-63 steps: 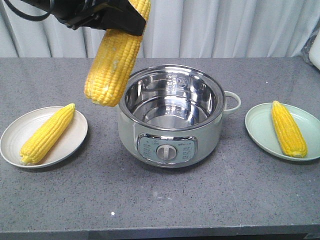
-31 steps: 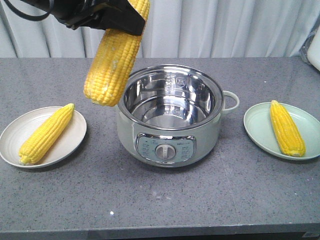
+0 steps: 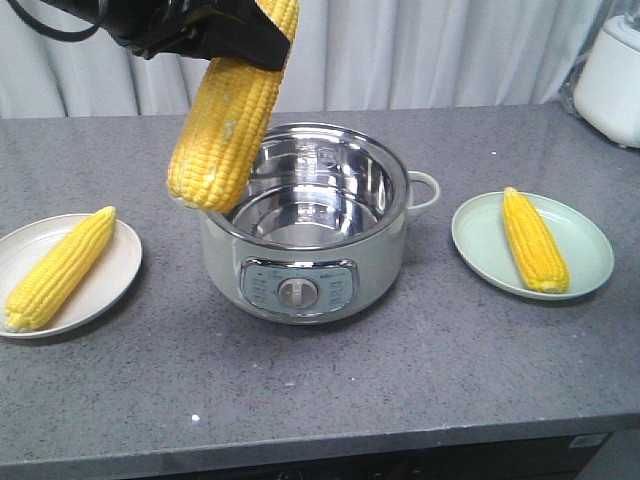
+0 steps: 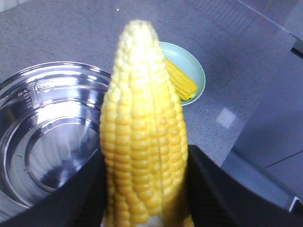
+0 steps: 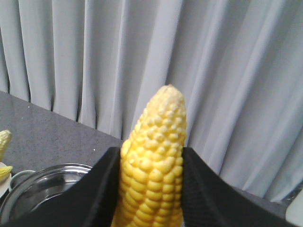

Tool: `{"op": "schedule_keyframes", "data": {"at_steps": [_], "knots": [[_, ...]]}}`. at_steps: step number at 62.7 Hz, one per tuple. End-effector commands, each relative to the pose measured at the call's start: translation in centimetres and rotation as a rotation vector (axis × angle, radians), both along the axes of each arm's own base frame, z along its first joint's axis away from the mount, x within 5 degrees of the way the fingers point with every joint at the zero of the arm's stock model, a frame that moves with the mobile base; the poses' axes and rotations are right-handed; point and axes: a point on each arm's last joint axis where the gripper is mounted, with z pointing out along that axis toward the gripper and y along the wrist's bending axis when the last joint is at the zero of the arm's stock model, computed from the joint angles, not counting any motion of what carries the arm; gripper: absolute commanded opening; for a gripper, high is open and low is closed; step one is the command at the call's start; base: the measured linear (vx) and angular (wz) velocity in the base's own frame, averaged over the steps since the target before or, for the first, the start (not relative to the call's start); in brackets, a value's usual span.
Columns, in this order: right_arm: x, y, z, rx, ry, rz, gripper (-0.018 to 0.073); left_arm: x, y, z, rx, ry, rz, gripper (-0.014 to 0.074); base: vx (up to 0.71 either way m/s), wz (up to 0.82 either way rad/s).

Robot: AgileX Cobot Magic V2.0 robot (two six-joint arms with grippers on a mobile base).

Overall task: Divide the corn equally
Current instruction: 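Drive the base along the counter toward the second pair of plates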

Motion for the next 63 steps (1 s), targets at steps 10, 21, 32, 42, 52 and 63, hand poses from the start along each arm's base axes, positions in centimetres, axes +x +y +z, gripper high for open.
{"op": "schedule_keyframes", "data": {"at_steps": [10, 21, 32, 42, 52, 63], "knots": [[-1.02, 0.33, 0.66, 0.003, -0.037, 0.010, -0.0004, -1.46, 0.37, 2.38, -0.084, -0.082, -0.001, -0.0008, -0.03, -0.15], [-1.02, 0.33, 0.66, 0.003, -0.037, 0.010, -0.0004, -1.46, 0.37, 2.37, -0.084, -0.082, -0.001, -0.0007, -0.03, -0.18], [-1.02, 0.33, 0.66, 0.003, -0.037, 0.010, -0.0004, -1.46, 0.37, 2.37, -0.084, -0.082, -0.001, -0.0007, -0.02, -0.22], [-1.02, 0.33, 0.66, 0.003, -0.037, 0.010, -0.0004, -1.46, 0.37, 2.37, -0.084, -0.082, -0.001, -0.0007, -0.02, -0.24], [-1.02, 0.33, 0.66, 0.003, -0.037, 0.010, -0.0004, -1.46, 0.37, 2.37, -0.084, -0.082, -0.001, -0.0007, -0.02, -0.25], [-1.02, 0.33, 0.66, 0.003, -0.037, 0.010, -0.0004, -1.46, 0.37, 2.37, -0.084, -0.082, -0.001, -0.0007, -0.03, -0.27]]}}
